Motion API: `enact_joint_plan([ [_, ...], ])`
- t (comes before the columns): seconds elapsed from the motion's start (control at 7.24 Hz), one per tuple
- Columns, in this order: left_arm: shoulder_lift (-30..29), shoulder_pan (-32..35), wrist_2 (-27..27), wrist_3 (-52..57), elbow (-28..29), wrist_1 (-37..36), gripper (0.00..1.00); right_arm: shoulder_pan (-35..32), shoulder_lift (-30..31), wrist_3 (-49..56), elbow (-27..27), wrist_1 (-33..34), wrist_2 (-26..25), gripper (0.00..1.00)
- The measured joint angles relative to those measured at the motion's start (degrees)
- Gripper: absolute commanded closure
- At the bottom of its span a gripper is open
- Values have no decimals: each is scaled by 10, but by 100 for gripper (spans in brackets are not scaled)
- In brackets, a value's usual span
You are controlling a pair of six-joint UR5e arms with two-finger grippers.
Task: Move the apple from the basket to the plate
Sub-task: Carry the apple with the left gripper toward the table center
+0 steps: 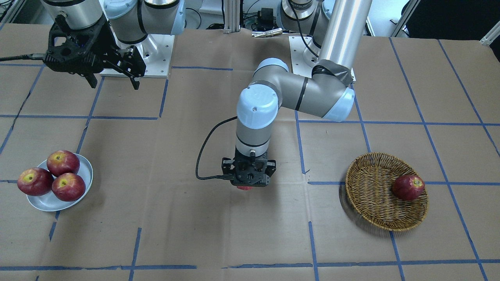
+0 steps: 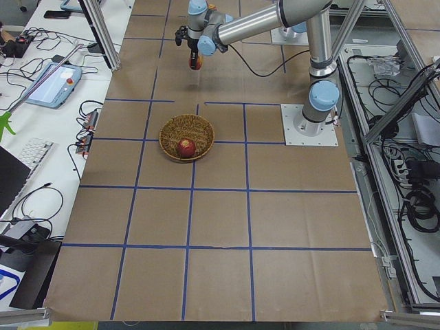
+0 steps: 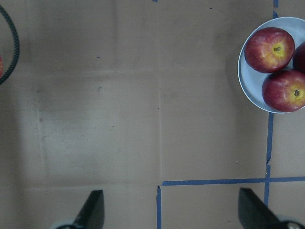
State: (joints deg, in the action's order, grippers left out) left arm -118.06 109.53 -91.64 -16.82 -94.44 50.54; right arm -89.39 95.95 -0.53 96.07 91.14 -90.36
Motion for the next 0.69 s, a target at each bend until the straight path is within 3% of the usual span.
enact_joint_plan([
  [0.55, -56, 36, -15, -21, 40, -1, 38, 0, 0, 0, 0, 0, 1, 0],
  [0.69, -62, 37, -16, -20, 40, -2, 31, 0, 0, 0, 0, 0, 1, 0],
])
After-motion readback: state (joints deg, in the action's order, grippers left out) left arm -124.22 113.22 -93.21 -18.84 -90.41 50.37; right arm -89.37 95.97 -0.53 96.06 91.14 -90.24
